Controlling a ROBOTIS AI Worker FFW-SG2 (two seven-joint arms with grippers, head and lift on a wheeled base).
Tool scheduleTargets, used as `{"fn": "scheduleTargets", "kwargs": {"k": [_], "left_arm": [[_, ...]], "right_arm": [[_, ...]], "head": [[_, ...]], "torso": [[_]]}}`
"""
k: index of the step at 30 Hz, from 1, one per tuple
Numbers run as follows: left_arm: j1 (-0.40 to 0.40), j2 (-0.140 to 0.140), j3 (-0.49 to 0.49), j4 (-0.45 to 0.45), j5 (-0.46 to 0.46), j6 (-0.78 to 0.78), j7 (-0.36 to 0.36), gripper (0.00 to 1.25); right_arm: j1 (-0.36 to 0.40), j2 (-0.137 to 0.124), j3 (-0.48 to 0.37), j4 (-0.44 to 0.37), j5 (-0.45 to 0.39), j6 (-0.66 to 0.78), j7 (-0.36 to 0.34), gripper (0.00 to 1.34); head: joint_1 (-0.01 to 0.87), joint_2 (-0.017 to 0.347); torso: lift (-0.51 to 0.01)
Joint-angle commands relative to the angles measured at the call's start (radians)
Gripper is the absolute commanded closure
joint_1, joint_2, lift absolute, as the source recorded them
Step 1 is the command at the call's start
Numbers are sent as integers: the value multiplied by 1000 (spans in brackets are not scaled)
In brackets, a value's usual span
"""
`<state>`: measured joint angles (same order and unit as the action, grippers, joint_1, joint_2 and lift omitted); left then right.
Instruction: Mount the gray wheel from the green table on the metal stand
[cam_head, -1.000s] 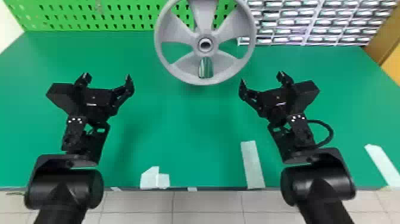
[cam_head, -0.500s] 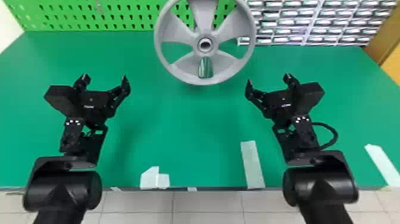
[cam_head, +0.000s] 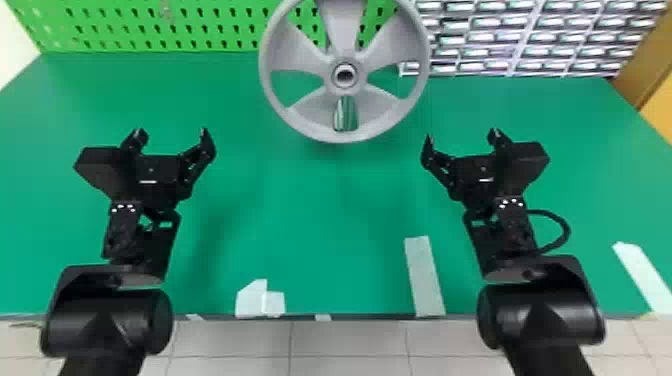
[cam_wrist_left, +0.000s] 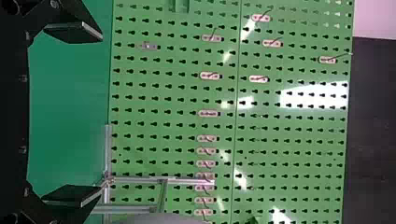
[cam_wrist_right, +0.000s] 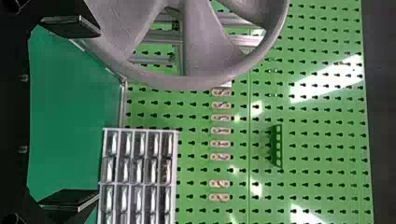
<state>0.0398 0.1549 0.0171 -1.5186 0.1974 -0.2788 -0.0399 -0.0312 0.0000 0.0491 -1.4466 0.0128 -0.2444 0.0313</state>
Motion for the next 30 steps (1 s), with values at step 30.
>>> {"fn": "scheduleTargets", "kwargs": {"k": [30], "left_arm": [[6, -2, 4, 5, -3, 1, 14, 144]], "right_arm": [[20, 1, 37, 0, -7, -3, -77, 90]], "head": [[867, 52]], "torso": [[-100]]}}
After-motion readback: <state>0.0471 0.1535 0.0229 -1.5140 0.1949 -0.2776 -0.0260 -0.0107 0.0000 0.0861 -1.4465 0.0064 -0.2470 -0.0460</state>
